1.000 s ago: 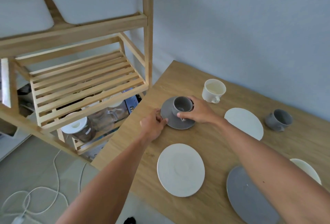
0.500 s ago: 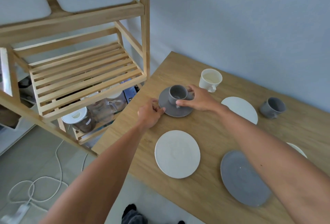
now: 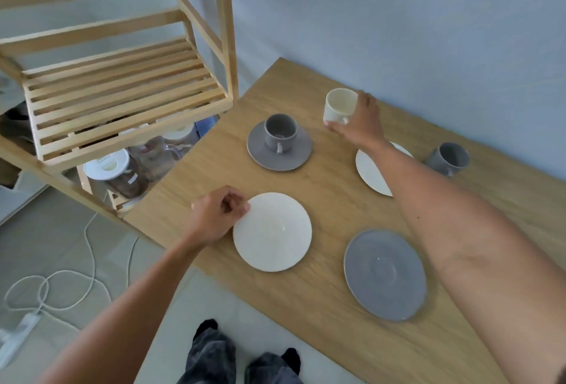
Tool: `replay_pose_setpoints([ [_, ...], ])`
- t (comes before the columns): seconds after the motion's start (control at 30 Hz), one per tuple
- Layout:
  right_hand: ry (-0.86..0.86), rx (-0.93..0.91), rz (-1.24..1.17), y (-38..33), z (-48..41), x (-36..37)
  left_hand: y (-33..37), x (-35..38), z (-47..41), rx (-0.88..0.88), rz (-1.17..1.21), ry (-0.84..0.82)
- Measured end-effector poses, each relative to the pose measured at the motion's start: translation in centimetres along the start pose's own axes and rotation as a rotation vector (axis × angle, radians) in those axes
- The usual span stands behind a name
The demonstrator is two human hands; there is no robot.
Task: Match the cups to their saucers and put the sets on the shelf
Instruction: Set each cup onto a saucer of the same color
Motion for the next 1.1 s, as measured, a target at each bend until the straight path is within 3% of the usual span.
replay_pose_setpoints([
  [0.23,-0.04,0.135,-0.186,1.9,-3.0,2.1,-0.6,0.6,0.5,0.016,-0.08,0.009],
  [0.5,-0.039,0.103,-0.306,1.7,-1.1,0.7,-0.1,0.6,0.4,-0.003,-0.085,0.014],
  [0.83,-0.093,-0.022,-0.391,-1.4,11.1,-2.3,0.7,0.2,1.1,-0.048,-0.025,0.014],
  [1.1,-0.245,-0.139,-0.343,-4.7,20.8,0.9,0.3,0.2,1.2,-0.064,-0.025,0.028],
])
Point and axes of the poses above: each hand's wrist, its own z-axis away from the middle knuckle, its own x-axis out of the palm, y = z × x, the point moved 8 cm from there along -z, towards the middle knuckle, and after that the axes turned 5 degrees about x, right-handed, at the moved point
